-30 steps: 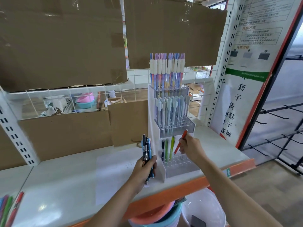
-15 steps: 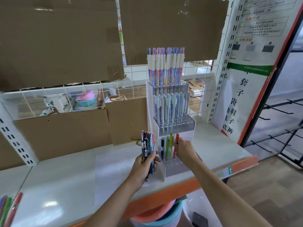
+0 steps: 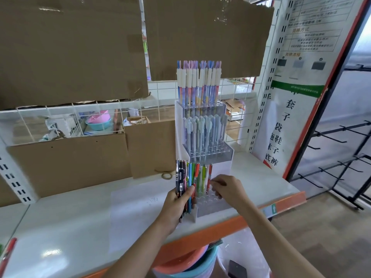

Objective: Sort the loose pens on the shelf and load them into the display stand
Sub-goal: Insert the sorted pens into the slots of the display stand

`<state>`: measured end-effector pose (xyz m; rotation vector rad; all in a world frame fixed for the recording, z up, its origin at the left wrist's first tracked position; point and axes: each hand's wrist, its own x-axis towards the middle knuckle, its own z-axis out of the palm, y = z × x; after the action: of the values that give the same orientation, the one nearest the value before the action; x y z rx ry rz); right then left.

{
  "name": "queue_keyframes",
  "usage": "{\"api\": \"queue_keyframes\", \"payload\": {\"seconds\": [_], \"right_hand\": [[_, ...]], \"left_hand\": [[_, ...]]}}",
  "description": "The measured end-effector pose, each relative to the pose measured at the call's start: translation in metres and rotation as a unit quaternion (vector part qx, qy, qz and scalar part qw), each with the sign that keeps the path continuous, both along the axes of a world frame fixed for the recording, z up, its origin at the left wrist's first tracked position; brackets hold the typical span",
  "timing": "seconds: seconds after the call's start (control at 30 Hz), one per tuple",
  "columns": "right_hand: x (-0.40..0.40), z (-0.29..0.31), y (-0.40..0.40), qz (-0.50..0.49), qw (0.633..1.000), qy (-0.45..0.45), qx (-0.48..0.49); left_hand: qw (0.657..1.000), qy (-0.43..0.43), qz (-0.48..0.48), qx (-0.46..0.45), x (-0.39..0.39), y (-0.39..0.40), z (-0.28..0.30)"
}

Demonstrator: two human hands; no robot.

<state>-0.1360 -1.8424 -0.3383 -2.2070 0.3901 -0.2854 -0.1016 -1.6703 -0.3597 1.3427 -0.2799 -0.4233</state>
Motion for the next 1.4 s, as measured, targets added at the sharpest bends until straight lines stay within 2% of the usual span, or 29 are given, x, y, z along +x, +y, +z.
{"api": "queue_keyframes", "payload": {"seconds": [0.1,0.17,0.23,0.37,0.53,0.67,0.8,0.9,1.0,1.2,1.4], "right_hand": [[-0.011,0.013,0.015,0.081,0.987,-0.020,0.138],[-0.014,0.019,0.022,0.104,0.980,-0.012,0.167],[-0.009,0.020,0.021,0.083,0.988,-0.012,0.130],[0.013,0.013,0.003,-0.040,0.999,0.003,-0.034],[0.038,0.008,0.005,-0.028,0.982,0.092,-0.162],[0.039,0.007,0.004,-0.003,0.982,0.086,-0.169],[0.039,0.009,-0.003,0.029,0.985,0.098,-0.137],[0.041,0.008,-0.001,0.036,0.979,0.101,-0.174],[0.040,0.001,0.005,0.014,0.976,0.087,-0.199],[0.033,-0.014,0.008,-0.047,0.991,0.046,-0.112],[0.034,-0.002,0.003,-0.017,0.982,0.113,-0.150]], "left_hand": [[1.000,-0.023,-0.010,0.003,-0.003,-0.006,0.001],[0.999,-0.040,-0.014,0.006,-0.007,-0.010,0.003],[0.999,-0.038,-0.005,0.000,-0.009,-0.012,0.004],[0.999,-0.007,0.035,-0.011,-0.005,-0.007,0.007],[0.999,-0.002,0.046,-0.027,-0.004,0.004,0.010],[0.998,-0.004,0.058,-0.023,0.001,0.012,0.008],[0.998,-0.002,0.053,-0.017,0.001,0.013,0.006],[0.999,-0.006,0.052,-0.012,-0.001,0.012,0.005],[0.999,-0.013,0.048,-0.017,0.000,0.015,0.006],[0.998,-0.012,0.055,-0.013,0.000,0.018,0.006],[0.998,-0.005,0.052,-0.018,-0.003,0.020,0.008]]}}
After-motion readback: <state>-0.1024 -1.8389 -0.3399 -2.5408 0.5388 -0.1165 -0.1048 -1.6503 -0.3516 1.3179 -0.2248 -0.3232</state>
